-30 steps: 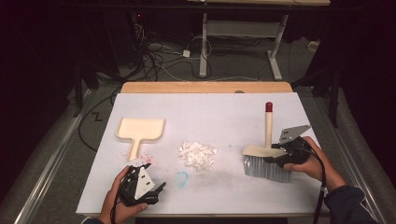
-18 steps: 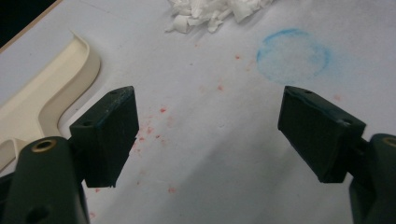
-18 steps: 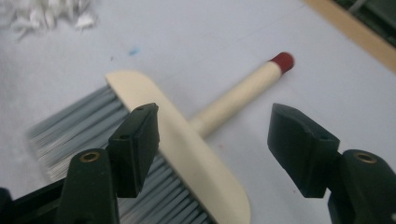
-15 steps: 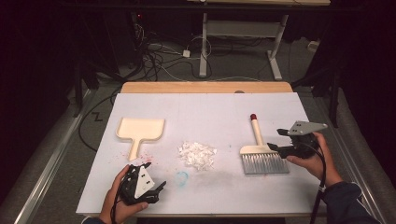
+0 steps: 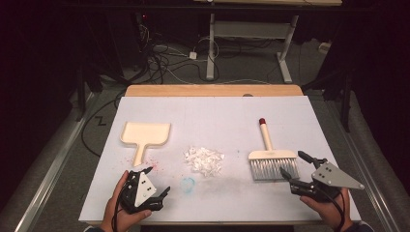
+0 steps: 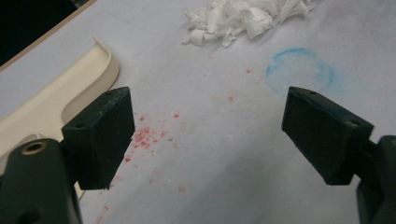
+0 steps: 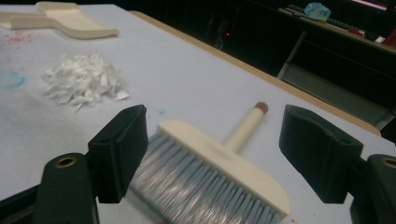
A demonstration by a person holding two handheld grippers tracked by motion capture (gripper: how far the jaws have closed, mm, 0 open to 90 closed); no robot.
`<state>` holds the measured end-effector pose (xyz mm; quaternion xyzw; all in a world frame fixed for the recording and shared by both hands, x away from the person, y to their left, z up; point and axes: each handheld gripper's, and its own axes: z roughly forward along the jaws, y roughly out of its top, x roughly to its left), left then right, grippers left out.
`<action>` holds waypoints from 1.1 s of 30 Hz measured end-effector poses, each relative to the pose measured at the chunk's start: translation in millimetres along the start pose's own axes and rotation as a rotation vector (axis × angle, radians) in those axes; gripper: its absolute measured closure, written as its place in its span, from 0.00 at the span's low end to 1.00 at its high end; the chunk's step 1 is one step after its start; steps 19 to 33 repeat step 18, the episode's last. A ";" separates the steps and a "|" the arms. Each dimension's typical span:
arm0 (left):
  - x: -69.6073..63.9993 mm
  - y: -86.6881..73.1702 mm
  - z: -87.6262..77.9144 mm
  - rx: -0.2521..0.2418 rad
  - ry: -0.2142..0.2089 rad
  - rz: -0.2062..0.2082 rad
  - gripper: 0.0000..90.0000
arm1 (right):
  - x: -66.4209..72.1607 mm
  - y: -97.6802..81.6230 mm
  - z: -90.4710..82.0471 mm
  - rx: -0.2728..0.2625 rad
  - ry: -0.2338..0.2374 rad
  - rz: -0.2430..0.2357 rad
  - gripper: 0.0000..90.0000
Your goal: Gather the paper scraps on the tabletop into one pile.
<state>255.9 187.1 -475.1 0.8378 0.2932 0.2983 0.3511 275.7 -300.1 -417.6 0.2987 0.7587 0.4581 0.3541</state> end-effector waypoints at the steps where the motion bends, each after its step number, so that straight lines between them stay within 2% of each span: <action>1: 0.0 -0.1 0.2 0.002 0.000 0.001 0.18 | 3.6 -0.4 -2.0 0.008 0.000 -0.014 0.27; 3: 0.8 -0.1 1.0 0.004 0.001 0.002 0.18 | 9.7 -2.3 -3.7 0.009 -0.013 -0.032 0.27; 5: 2.0 0.3 2.6 0.004 -0.002 -0.001 0.18 | 11.8 -3.9 -1.4 0.026 -0.004 -0.044 0.27; 11: 4.2 2.1 7.4 0.011 0.001 -0.004 0.18 | 10.5 -6.9 2.2 0.032 -0.038 -0.073 0.26; 15: 3.6 3.6 8.0 0.011 0.004 -0.001 0.18 | 8.4 -6.4 -3.4 -0.010 -0.061 -0.069 0.28; 17: 2.6 3.9 8.0 0.011 0.005 0.005 0.18 | 7.0 -5.2 -6.1 -0.029 -0.057 -0.063 0.28; 33: 2.6 4.1 8.0 0.010 0.005 0.005 0.18 | 6.9 -5.3 -6.1 -0.027 -0.062 -0.062 0.28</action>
